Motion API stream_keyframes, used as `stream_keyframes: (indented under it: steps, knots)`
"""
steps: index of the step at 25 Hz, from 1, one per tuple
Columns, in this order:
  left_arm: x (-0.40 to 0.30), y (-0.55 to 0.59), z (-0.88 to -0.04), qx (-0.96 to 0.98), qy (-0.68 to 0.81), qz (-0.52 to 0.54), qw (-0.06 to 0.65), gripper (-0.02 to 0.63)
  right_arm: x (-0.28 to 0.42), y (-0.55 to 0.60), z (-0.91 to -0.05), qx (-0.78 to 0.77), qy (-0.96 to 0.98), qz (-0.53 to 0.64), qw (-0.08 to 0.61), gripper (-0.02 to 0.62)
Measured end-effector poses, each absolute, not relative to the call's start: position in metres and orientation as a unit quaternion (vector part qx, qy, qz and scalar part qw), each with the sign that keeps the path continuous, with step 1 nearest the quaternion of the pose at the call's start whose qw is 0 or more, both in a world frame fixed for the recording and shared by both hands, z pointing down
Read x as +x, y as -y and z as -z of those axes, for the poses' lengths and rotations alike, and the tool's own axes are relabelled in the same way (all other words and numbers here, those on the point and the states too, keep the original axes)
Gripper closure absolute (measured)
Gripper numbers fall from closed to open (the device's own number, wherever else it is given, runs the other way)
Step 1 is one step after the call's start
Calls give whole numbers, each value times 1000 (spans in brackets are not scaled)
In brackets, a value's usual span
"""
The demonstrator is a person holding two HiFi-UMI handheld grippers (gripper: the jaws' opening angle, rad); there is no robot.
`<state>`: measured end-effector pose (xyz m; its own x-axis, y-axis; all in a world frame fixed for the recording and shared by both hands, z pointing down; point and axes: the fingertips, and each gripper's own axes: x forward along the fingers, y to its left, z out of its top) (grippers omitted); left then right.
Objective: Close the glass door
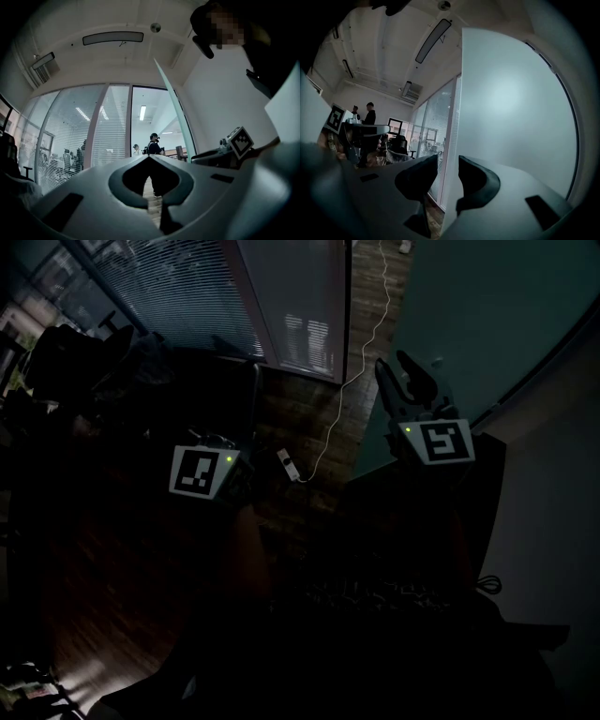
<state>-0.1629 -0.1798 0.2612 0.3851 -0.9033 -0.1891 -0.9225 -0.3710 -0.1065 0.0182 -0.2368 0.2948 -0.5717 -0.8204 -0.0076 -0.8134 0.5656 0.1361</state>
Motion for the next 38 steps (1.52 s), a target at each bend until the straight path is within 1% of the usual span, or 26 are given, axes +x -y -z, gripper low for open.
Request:
stream_keyframes:
  steps: [6,9,14,23,34,38]
  knots:
    - [-167,197,-256,-822,-558,-52,99,604,6,256,-292,445,893,67,32,460]
    - [-167,208,-256,-821,-561,-50,98,604,16,268,-289,459,885,71,33,462]
    - [-166,229,-255,-817,-565,-53,100,604,30,304,-302,478,875,58,56,462]
    - [-156,244,-243,-813,-568,-53,119,604,22,316,-298,452,889,59,51,462]
    - [-171,269,-258,-811,-574,-50,103,604,14,340,-299,457,886,64,44,463]
    - [-175,292,-261,-819,-562,-54,101,604,10,350,-302,464,882,66,46,476]
